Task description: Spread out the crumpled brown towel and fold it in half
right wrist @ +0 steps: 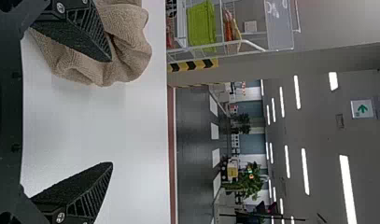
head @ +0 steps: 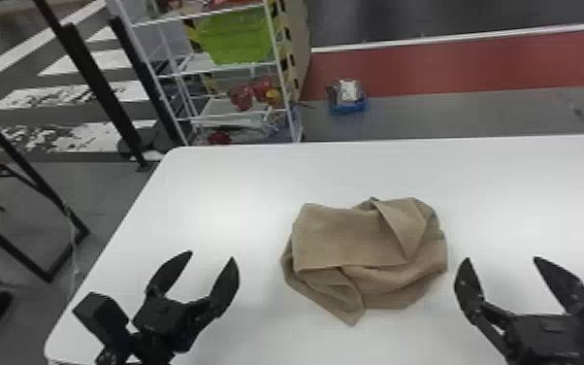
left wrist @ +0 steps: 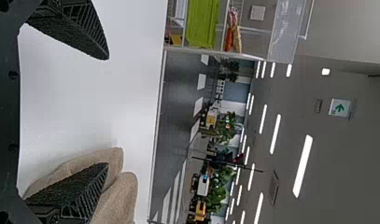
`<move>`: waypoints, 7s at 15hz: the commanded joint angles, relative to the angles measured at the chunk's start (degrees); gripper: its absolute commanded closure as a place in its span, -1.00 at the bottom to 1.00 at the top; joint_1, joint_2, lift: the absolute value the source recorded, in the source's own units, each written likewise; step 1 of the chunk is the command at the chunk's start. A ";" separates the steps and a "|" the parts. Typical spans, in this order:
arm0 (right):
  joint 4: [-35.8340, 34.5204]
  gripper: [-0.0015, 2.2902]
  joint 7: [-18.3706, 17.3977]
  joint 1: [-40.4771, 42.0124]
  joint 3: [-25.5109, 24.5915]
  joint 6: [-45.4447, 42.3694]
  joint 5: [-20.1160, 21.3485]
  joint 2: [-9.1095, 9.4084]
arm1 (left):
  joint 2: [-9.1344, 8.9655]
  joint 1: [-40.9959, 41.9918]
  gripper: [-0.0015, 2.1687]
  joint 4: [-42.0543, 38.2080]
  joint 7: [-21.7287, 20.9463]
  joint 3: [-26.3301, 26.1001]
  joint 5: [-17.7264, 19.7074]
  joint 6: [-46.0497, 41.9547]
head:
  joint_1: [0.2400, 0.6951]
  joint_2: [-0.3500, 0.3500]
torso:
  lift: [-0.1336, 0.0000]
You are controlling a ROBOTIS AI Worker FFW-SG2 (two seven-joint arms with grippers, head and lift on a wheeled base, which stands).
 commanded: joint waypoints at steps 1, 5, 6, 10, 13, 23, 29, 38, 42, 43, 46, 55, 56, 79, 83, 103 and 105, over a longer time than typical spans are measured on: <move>0.14 -0.92 0.00 0.00 0.00 -0.03 -0.07 0.05 | -0.15 0.06 -0.94 0.02 0.00 0.00 0.03 -0.17 | 1.00 0.76 | -1.00; 0.23 -0.92 0.00 0.09 0.00 -0.21 -0.07 0.05 | -0.15 0.06 -0.94 0.11 -0.09 0.00 0.03 -0.17 | 1.00 0.76 | -1.00; 0.23 -0.92 0.00 0.09 0.00 -0.39 -0.07 0.05 | -0.15 0.06 -0.94 0.11 -0.09 0.00 0.03 -0.17 | 1.00 0.76 | -1.00; 0.23 -0.92 0.00 0.18 0.00 -0.56 -0.07 0.05 | -0.15 0.14 -0.93 0.11 -0.35 0.09 0.12 -0.17 | 1.00 0.76 | -1.00; 0.23 -0.92 0.00 0.18 0.00 -0.56 -0.07 0.05 | -0.15 0.14 -0.93 0.11 -0.35 0.09 0.12 -0.17 | 1.00 0.76 | -1.00; -5.39 -0.90 3.43 -3.95 0.35 8.23 2.30 0.05 | -0.15 -0.03 -0.93 -0.42 -0.35 0.00 0.03 0.00 | 1.00 0.76 | -1.00; -7.94 -0.89 8.00 -19.34 2.37 36.70 0.89 0.05 | -0.15 -0.03 -0.93 -0.77 -0.35 -0.17 -0.06 0.36 | 1.00 0.80 | -1.00; -2.67 -0.89 12.04 -39.99 5.36 64.48 -2.01 0.05 | -0.15 0.41 -0.93 -0.59 -0.52 0.44 0.21 0.18 | 1.00 0.91 | -1.00; 4.45 -0.87 12.04 -47.99 5.45 71.16 -7.98 0.05 | -0.15 0.58 -0.93 -0.42 -0.79 0.79 0.47 0.00 | 1.00 0.93 | -1.00; 6.12 -0.86 11.87 -50.01 5.10 74.85 -10.36 0.05 | -0.15 0.67 -0.93 -0.42 -0.88 1.06 0.65 0.00 | 1.00 0.95 | -1.00; 10.43 -0.84 11.69 -54.23 4.40 82.06 -13.87 0.05 | -0.15 0.76 -0.93 -0.33 -0.88 1.06 0.73 -0.17 | 1.00 0.98 | -1.00; 30.73 -0.84 11.25 -69.26 -0.09 85.92 -23.89 0.05 | -0.15 0.76 -0.93 0.11 -0.88 1.23 0.73 -0.52 | 1.00 0.95 | -1.00; 32.75 -0.84 11.25 -70.40 -0.88 87.86 -26.09 0.05 | -0.15 0.76 -0.93 0.20 -0.88 1.23 0.73 -0.52 | 1.00 0.94 | -1.00; 56.22 -0.81 12.92 -78.49 8.26 78.01 -33.56 0.05 | -0.15 -0.21 -0.93 -0.15 -0.79 1.58 0.73 -0.35 | 1.00 0.99 | -1.00; 56.04 -0.80 13.89 -77.61 11.52 77.66 -34.61 0.05 | -0.15 -0.21 -0.93 -0.07 -0.79 1.58 0.82 -0.52 | 1.00 1.00 | -1.00; 16.84 0.48 15.21 -62.49 -3.60 89.20 -38.92 0.05 | -0.15 -0.30 -0.93 0.90 -0.79 2.02 1.26 -0.52 | 1.00 1.00 | -1.00; 13.68 0.48 15.21 -61.26 -6.68 89.20 -41.82 0.05 | -0.15 -0.47 -0.93 0.99 -0.88 1.76 1.09 -0.52 | 1.00 1.00 | -1.00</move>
